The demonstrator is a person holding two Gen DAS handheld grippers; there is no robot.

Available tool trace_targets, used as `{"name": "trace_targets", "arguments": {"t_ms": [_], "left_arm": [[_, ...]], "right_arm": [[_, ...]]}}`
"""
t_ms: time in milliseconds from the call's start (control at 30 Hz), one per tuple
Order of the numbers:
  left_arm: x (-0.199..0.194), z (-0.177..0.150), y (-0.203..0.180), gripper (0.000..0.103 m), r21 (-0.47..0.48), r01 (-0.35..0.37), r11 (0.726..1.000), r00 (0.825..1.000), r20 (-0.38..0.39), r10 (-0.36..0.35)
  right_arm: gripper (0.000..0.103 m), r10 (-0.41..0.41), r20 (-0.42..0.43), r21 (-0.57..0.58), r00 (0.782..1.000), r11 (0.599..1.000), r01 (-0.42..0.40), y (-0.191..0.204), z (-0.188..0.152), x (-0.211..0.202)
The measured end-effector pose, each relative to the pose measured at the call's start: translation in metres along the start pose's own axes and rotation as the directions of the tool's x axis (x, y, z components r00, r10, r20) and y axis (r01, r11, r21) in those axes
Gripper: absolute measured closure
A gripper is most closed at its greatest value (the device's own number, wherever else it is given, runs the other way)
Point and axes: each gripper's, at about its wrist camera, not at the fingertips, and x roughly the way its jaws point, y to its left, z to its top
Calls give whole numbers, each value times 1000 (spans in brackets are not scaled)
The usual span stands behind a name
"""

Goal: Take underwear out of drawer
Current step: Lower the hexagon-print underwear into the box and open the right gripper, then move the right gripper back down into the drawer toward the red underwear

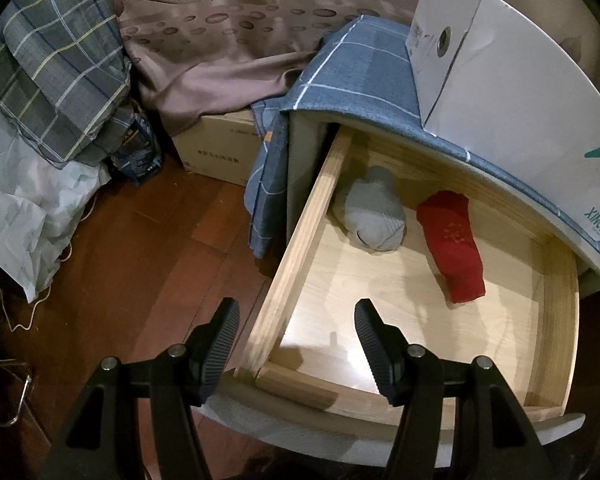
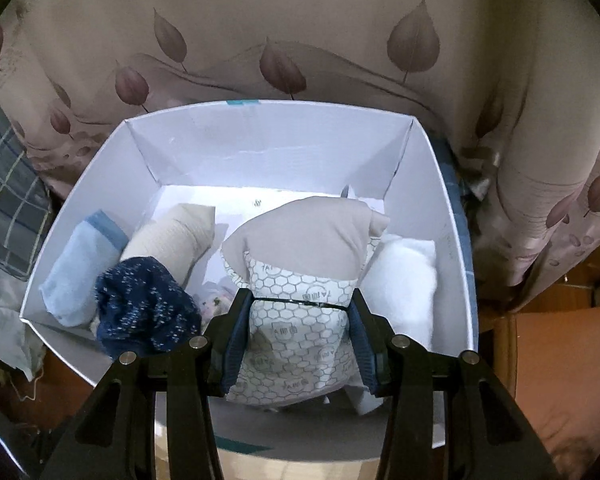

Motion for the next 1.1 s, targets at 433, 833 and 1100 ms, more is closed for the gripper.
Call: {"name": "trace_targets", "arguments": {"t_ms": [433, 833, 1100], "left_arm": [[-2, -2, 5, 42, -12, -17, 1000, 1000, 2, 17], [-12, -2, 22, 42, -82, -59, 995, 997, 42, 63], [-18, -2, 38, 42, -157, -57, 986, 996, 59, 67]], "right_arm": [[40, 2, 140, -82, 990, 997, 10, 10, -11, -47], [47, 160, 159, -256, 974, 960, -116, 48, -105, -78], [59, 187, -33, -329, 982, 926, -187, 77, -154, -12]]}}
